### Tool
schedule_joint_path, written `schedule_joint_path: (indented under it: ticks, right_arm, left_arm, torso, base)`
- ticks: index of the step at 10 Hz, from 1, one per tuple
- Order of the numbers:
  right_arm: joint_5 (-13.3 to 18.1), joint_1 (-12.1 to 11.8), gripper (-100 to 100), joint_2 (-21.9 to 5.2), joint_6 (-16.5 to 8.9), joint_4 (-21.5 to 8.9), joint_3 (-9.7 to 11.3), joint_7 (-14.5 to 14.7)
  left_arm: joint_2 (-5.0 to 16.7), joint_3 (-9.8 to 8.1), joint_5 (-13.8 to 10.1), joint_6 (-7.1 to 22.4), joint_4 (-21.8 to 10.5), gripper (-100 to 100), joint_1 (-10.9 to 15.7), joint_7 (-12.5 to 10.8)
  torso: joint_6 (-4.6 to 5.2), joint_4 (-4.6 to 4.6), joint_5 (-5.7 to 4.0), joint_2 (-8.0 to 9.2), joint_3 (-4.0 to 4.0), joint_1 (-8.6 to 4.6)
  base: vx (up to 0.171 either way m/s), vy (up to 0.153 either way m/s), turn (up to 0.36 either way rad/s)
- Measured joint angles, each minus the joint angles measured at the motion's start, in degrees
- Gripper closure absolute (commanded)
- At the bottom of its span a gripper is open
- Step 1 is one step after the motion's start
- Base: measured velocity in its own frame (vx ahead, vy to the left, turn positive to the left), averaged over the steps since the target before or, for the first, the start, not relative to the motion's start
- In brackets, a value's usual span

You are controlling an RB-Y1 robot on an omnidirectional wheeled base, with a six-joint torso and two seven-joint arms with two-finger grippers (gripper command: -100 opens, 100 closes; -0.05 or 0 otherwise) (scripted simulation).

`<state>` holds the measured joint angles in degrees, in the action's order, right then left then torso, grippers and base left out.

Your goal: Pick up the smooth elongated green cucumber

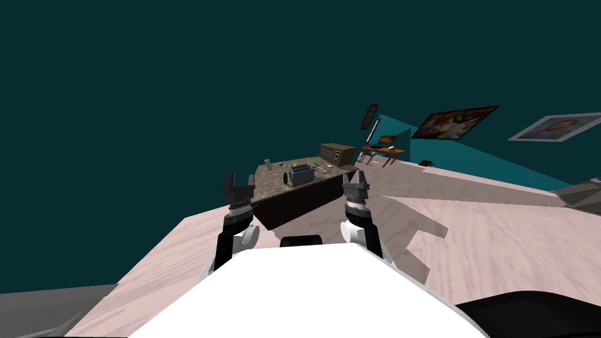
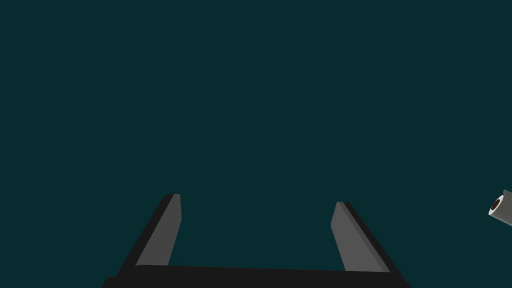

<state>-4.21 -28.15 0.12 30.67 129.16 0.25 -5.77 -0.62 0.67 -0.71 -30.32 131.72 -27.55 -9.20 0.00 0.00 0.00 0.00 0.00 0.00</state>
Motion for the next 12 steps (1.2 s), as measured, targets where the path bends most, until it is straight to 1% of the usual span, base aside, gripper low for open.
schedule_joint_path:
  ticks: [2, 4, 5, 6, 7, 8, 9, 10, 12]
  right_arm:
    - [0.0, 0.0, 0, 0.0, 0.0, 0.0, 0.0, 0.0]
    - [0.0, 0.0, 0, 0.0, 0.0, 0.0, 0.0, 0.0]
    - [0.0, 0.0, 0, 0.0, 0.0, 0.0, 0.0, 0.0]
    - [0.0, 0.0, 0, 0.0, 0.0, 0.0, 0.0, 0.0]
    - [0.0, 0.0, 0, 0.0, 0.0, 0.0, 0.0, 0.0]
    - [0.0, 0.0, 0, 0.0, 0.0, 0.0, 0.0, 0.0]
    - [0.0, 0.0, 0, 0.0, 0.0, 0.0, 0.0, 0.0]
    - [0.0, 0.0, 0, 0.0, 0.0, 0.0, 0.0, 0.0]
    - [0.0, 0.0, 0, 0.0, 0.0, 0.0, 0.0, 0.0]
  left_arm:
    - [3.0, -0.31, -1.0, 0.7, -1.7, -100, 0.0, -0.9]
    - [5.7, -0.73, -2.7, 2.3, -4.5, -100, 0.6, -2.3]
    - [6.8, -0.72, -3.6, 2.8, -6.0, -100, 0.1, -3.2]
    - [7.2, -0.14, -4.3, 2.9, -8.2, -100, -0.3, -3.9]
    - [7.8, 0.05, -5.3, 3.5, -9.4, -100, -1.2, -4.8]
    - [8.1, -0.02, -6.4, 4.6, -11.0, -100, -1.1, -5.8]
    - [8.7, -0.39, -7.8, 6.0, -11.7, -100, -1.9, -7.1]
    - [9.0, -0.63, -8.4, 6.4, -12.9, -100, -1.8, -7.9]
    - [8.9, -0.47, -10.0, 6.7, -16.0, -100, -2.4, -9.4]
  torso:
    - [0.0, -0.01, -0.06, -0.02, -0.02, -0.29]
    - [0.0, 0.01, -0.11, 0.05, 0.03, -0.5]
    - [0.0, 0.0, -0.12, 0.03, 0.02, -0.57]
    - [0.0, -0.01, -0.13, -0.01, -0.01, -0.63]
    - [0.0, -0.01, -0.16, -0.05, -0.03, -0.7]
    - [0.01, -0.01, -0.15, -0.04, -0.02, -0.68]
    - [0.0, 0.0, -0.15, 0.04, 0.02, -0.62]
    - [0.01, 0.01, -0.12, 0.04, 0.02, -0.46]
    - [0.01, 0.0, -0.1, -0.03, -0.01, -0.45]
  base:
    - [-0.006, -0.11, 0.037]
    - [-0.013, -0.146, 0.033]
    - [0.006, -0.165, 0.043]
    - [0.015, -0.186, 0.04]
    - [0.005, -0.175, 0.046]
    - [-0.02, -0.161, 0.035]
    - [-0.017, -0.111, 0.016]
    - [-0.001, -0.091, 0.009]
    - [0.012, -0.13, 0.018]
